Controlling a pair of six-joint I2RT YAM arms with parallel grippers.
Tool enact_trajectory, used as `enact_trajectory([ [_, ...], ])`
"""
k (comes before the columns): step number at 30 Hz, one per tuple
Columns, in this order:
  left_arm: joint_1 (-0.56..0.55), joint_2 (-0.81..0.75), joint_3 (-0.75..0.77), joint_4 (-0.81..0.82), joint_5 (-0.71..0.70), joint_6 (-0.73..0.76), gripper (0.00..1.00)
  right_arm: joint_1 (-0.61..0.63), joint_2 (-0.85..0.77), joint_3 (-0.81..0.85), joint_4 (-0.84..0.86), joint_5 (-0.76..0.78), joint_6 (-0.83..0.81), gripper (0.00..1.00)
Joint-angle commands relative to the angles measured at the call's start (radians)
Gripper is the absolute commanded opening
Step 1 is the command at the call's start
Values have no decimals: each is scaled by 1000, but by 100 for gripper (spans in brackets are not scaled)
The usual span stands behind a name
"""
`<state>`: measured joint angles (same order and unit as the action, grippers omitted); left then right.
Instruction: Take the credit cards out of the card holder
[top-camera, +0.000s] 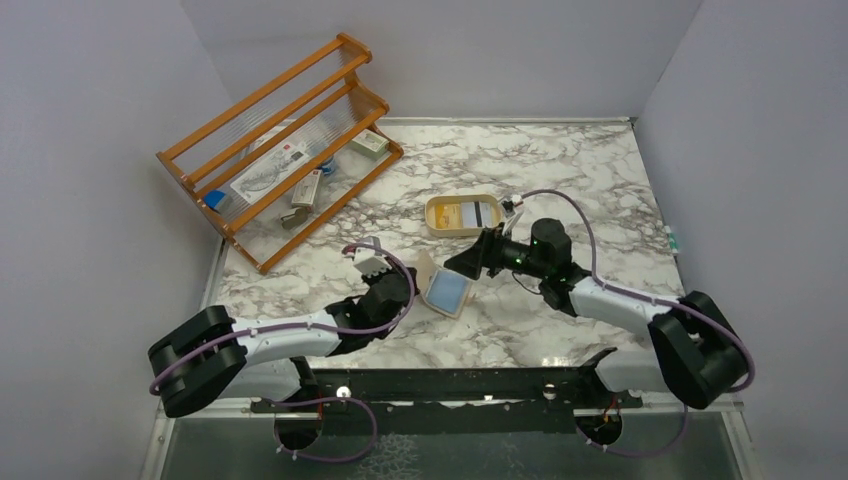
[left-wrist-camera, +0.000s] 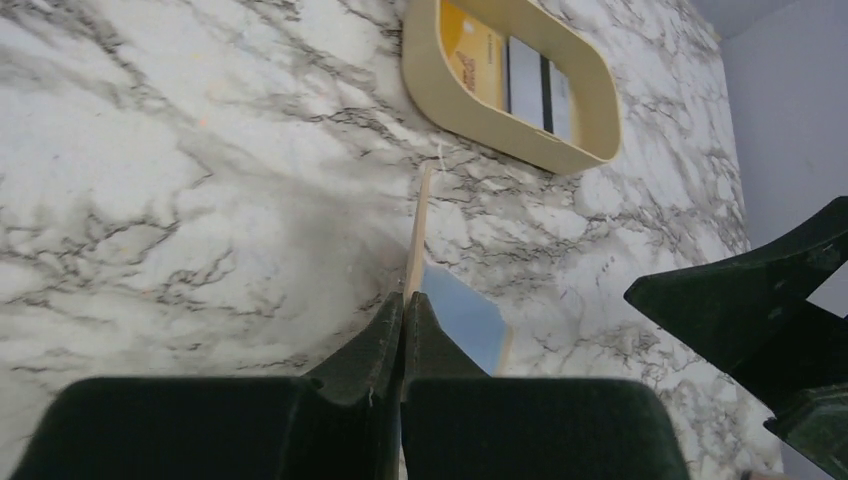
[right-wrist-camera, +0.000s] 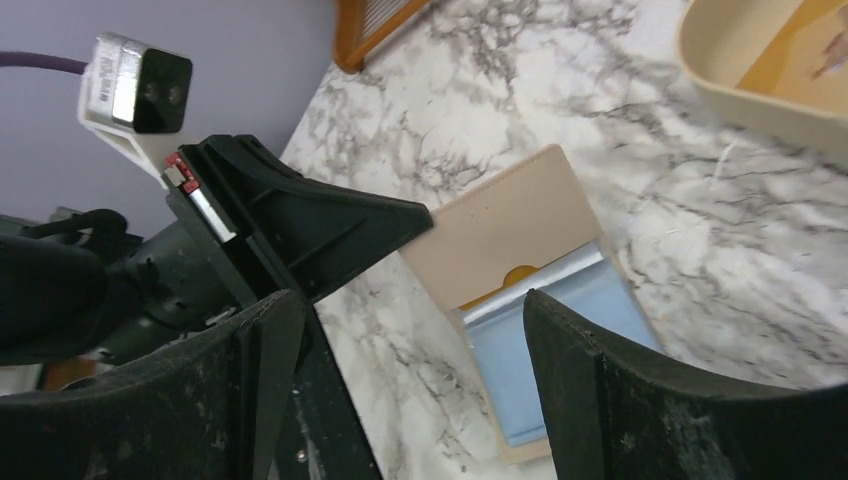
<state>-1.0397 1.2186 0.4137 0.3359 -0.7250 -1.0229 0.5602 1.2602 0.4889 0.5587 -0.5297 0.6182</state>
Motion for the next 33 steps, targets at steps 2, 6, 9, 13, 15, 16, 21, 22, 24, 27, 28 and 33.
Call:
enact_trajectory([
  [2, 2, -85, -111, -99, -103, -300, 0, -4, 145, -12, 350, -207, 218, 86],
  [6, 1, -119, -186, -136, -116, -360, 0, 6, 251, 10, 389, -196, 305, 85],
  [9, 0, -123, -227, -162, -121, -411, 0, 51, 280, 58, 242, -109, 312, 85],
  [13, -2, -116, -266, -164, -130, -492, 0, 102, 328, 89, 140, -16, 378, 85],
  [15, -2, -107, -271, -175, -134, -523, 0, 123, 361, 101, 119, 5, 412, 85],
  [16, -2, -101, -273, -179, -134, -535, 0, 134, 376, 109, 105, 19, 426, 85],
  [21, -2, -105, -295, -200, -132, -608, 0, 187, 430, 168, -17, 102, 470, 85],
  [22, -2, -113, -306, -199, -131, -628, 0, 198, 441, 178, -32, 112, 476, 85],
  [24, -2, -136, -330, -188, -127, -662, 0, 216, 468, 194, -42, 122, 487, 85],
  [27, -2, -173, -363, -182, -126, -701, 0, 232, 527, 215, -17, 124, 507, 85],
  [28, -1, -187, -372, -182, -126, -712, 0, 233, 545, 224, -7, 124, 511, 85],
  [33, 0, -271, -421, -203, -115, -782, 0, 251, 614, 284, -15, 140, 492, 85],
])
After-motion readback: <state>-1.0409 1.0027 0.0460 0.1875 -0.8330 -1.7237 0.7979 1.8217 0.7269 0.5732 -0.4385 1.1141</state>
